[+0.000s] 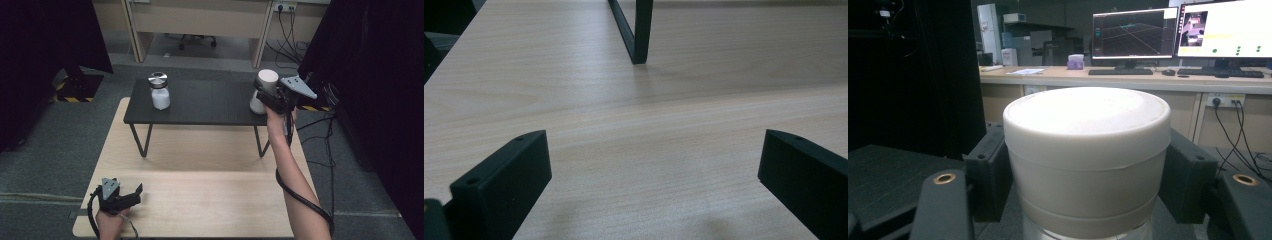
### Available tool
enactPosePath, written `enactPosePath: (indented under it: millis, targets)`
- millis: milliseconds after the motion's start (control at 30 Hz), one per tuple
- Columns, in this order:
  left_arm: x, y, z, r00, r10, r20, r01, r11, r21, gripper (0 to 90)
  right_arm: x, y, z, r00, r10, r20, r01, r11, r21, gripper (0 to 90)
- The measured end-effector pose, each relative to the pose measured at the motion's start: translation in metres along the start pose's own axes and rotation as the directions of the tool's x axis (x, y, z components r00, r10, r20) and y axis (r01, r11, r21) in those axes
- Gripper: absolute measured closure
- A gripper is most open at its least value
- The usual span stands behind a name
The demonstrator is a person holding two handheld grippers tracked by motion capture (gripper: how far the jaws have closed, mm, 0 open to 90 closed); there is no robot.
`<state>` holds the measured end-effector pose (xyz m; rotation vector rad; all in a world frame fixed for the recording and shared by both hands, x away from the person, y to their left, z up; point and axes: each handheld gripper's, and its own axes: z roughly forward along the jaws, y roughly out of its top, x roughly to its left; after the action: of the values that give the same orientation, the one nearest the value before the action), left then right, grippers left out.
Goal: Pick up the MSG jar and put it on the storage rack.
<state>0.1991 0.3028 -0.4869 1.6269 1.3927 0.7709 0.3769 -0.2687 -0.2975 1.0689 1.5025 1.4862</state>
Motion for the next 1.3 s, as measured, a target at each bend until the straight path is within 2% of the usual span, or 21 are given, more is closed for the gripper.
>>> enactPosePath:
  millis: [67, 167, 300, 500, 700, 800, 933, 1067, 1300]
  targets:
    - [0.0, 0.0, 0.0, 1.0, 0.0, 0.0, 0.0, 1.0, 0.0, 0.0, 0.005, -0.001, -0.001, 0.9997, -0.008, 0.022, 0.008, 1.0, -0.013, 22.0]
    - [0.0, 0.0, 0.0, 1.0, 0.0, 0.0, 0.0, 1.0, 0.0, 0.0, 0.01, 0.001, -0.003, 0.9989, -0.015, 0.045, 0.015, 1.0, 0.005, 10.6]
    - [-0.001, 0.0, 0.0, 1.0, 0.001, -0.002, -0.001, 1.0, 0.0, 0.0, 0.015, -0.008, -0.013, 0.9974, -0.03, 0.066, 0.03, 1.0, -0.008, 0.6]
    - [-0.001, 0.0, 0.0, 1.0, 0.006, -0.003, -0.006, 1.0, 0.003, 0.0, 0.019, -0.029, -0.037, 0.9966, -0.026, 0.078, 0.029, 0.999, -0.029, 0.2]
    - [-0.002, 0.001, 0.0, 0.9999, 0.011, -0.005, -0.011, 0.9999, 0.005, 0.0, 0.028, -0.058, -0.068, 0.9937, -0.054, 0.098, 0.06, 0.996, -0.064, 0.3]
    - [-0.003, 0.001, 0.001, 0.9999, 0.011, -0.005, -0.011, 0.9999, 0.006, 0.0, 0.032, -0.076, -0.084, 0.991, -0.082, 0.105, 0.091, 0.992, -0.084, 0.2]
    - [-0.003, 0.001, 0.001, 0.9999, 0.015, -0.007, -0.015, 0.9999, 0.009, 0.0, 0.035, -0.1, -0.102, 0.9865, -0.116, 0.116, 0.125, 0.989, -0.075, 0.3]
    - [-0.004, 0.001, 0.001, 0.9999, 0.013, -0.01, -0.013, 0.9999, 0.01, 0.0, 0.039, -0.13, -0.118, 0.9893, -0.081, 0.122, 0.091, 0.992, -0.082, 0.2]
    - [-0.004, 0.002, 0.001, 0.9998, 0.019, -0.009, -0.019, 0.9997, 0.015, 0.0, 0.042, -0.178, -0.14, 0.9874, -0.055, 0.148, 0.056, 0.998, -0.004, 0.2]
